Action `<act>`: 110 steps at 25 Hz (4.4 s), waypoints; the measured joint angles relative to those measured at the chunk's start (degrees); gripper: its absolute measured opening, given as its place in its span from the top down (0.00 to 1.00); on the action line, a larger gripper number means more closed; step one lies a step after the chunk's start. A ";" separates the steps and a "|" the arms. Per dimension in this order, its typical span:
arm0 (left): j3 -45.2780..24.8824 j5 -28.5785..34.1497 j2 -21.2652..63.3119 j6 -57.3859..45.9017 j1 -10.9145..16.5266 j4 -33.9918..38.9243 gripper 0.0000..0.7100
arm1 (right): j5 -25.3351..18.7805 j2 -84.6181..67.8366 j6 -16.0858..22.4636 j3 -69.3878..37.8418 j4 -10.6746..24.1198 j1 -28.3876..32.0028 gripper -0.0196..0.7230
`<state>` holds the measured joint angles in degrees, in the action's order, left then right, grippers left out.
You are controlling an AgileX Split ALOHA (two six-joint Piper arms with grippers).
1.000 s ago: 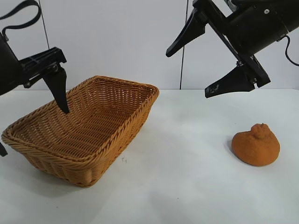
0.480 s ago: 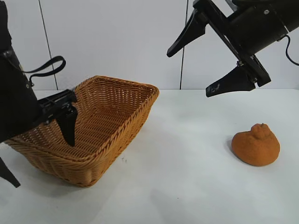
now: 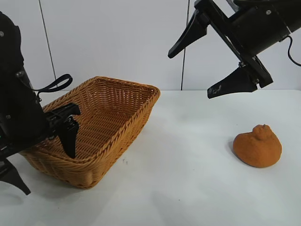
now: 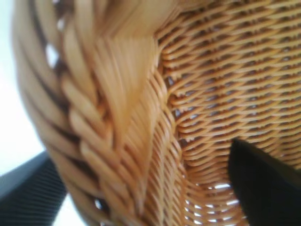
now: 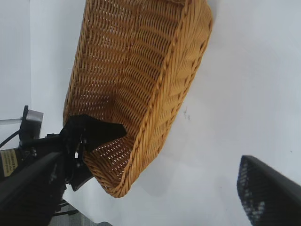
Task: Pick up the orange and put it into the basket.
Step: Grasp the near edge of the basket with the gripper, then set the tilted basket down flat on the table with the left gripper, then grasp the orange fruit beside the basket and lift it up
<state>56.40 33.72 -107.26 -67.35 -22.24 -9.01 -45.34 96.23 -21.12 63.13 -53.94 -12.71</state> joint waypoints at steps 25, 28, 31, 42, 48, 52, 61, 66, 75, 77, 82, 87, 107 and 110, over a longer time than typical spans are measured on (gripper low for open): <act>7.21 4.88 0.83 9.55 5.40 -6.23 0.88 | -0.74 0.00 0.00 0.00 0.18 0.00 0.05; 9.14 6.45 0.83 14.76 6.92 -8.85 0.88 | -0.87 0.00 0.00 0.00 0.30 0.00 0.05; 11.02 7.94 0.83 19.45 8.45 -9.80 0.88 | -0.92 0.00 0.00 0.00 0.41 0.00 0.05; 15.30 14.49 0.05 35.08 10.52 -9.99 0.88 | -0.98 0.00 0.00 0.00 0.47 0.00 0.05; 20.71 21.35 -4.81 45.98 10.52 -10.34 0.88 | -1.26 0.00 0.00 0.00 0.52 0.00 0.05; 23.94 25.51 -7.90 52.89 10.52 -10.39 0.88 | -1.81 0.00 0.00 0.00 0.72 0.00 0.05; 25.10 23.81 -11.11 59.64 10.47 -10.87 0.88 | -2.04 0.00 0.00 0.00 0.96 0.00 0.05; 25.10 21.45 -13.68 61.52 10.47 -12.17 0.88 | -2.04 0.00 0.00 0.00 0.96 0.00 0.05; 25.04 20.79 -14.60 62.06 10.47 -12.88 0.57 | -2.04 0.00 0.00 0.00 0.97 0.00 0.05; 25.18 21.50 -14.60 62.79 10.47 -12.97 0.33 | -2.04 0.00 0.00 0.00 0.97 0.00 0.05; 27.23 24.13 -11.99 64.76 10.47 -12.92 0.15 | -2.04 0.00 0.00 0.00 1.08 0.00 0.05; 31.31 27.09 -6.72 65.03 10.47 -10.24 0.13 | -2.15 0.00 0.00 0.00 1.18 0.00 0.05; 35.92 35.72 -1.98 65.03 22.48 4.87 0.13 | -2.26 0.00 0.00 0.00 1.37 0.00 0.05; 35.43 35.67 0.09 65.07 22.16 4.75 0.13 | -2.27 0.00 0.00 0.00 1.43 0.00 0.05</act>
<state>91.83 69.38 -107.18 -2.28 -0.09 -4.26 -47.61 96.23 -21.12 63.13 -52.52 -12.71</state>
